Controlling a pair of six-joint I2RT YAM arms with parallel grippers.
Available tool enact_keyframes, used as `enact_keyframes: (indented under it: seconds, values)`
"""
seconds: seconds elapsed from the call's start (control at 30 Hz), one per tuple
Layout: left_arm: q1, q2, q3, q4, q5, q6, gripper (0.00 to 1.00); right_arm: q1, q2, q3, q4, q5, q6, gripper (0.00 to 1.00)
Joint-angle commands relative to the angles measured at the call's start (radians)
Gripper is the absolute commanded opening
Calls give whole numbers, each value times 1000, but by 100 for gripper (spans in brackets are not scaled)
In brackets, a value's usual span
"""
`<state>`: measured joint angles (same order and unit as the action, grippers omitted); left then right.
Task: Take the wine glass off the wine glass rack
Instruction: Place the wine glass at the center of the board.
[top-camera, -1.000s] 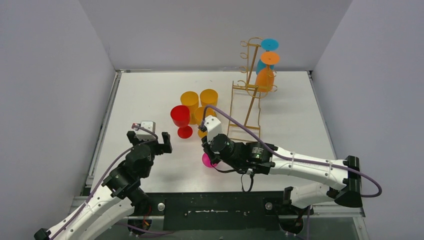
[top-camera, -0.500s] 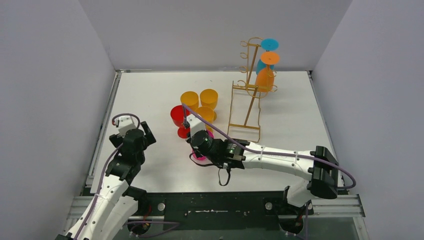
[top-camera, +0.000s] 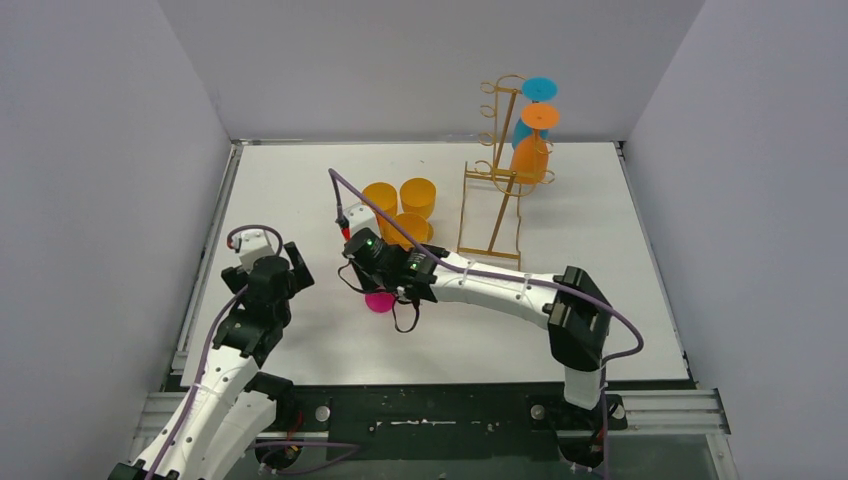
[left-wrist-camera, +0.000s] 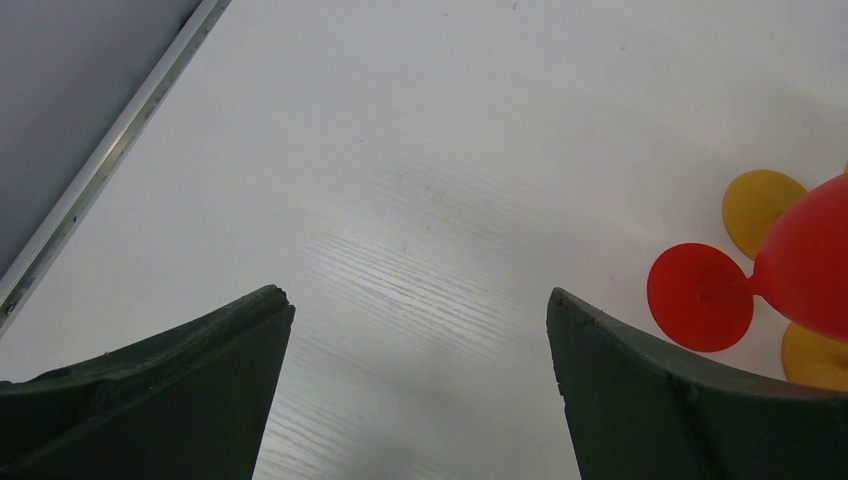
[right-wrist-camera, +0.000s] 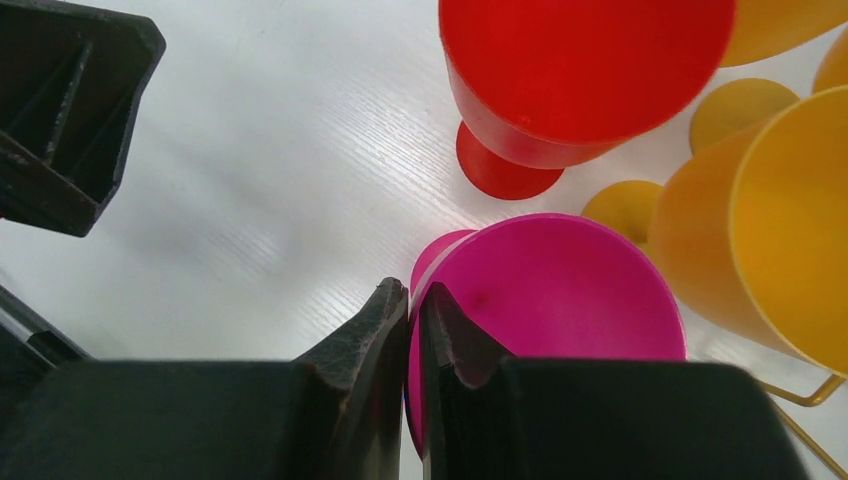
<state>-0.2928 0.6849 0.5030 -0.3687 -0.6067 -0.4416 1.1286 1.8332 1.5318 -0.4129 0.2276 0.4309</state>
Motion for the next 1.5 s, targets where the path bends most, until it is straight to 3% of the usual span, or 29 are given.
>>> enact_keyframes:
  seconds: [0.0,0.6,1.07,1.27,1.47]
  values:
    - [3,0,39,58,28,11,97,22,55,104,-65,77,-10,0]
    - [1,0,28,96,121,54,97,27,104,165,-72,62,-76,6]
    - [1,-5,29,94,116,57,97,26,113,178,-59,-4,-89,13]
    - [0,-6,30,92,112,44,97,27,107,204,-69,-13,-86,32]
    - [0,-8,44,73,99,25,97,28,76,268,-119,-8,-87,35]
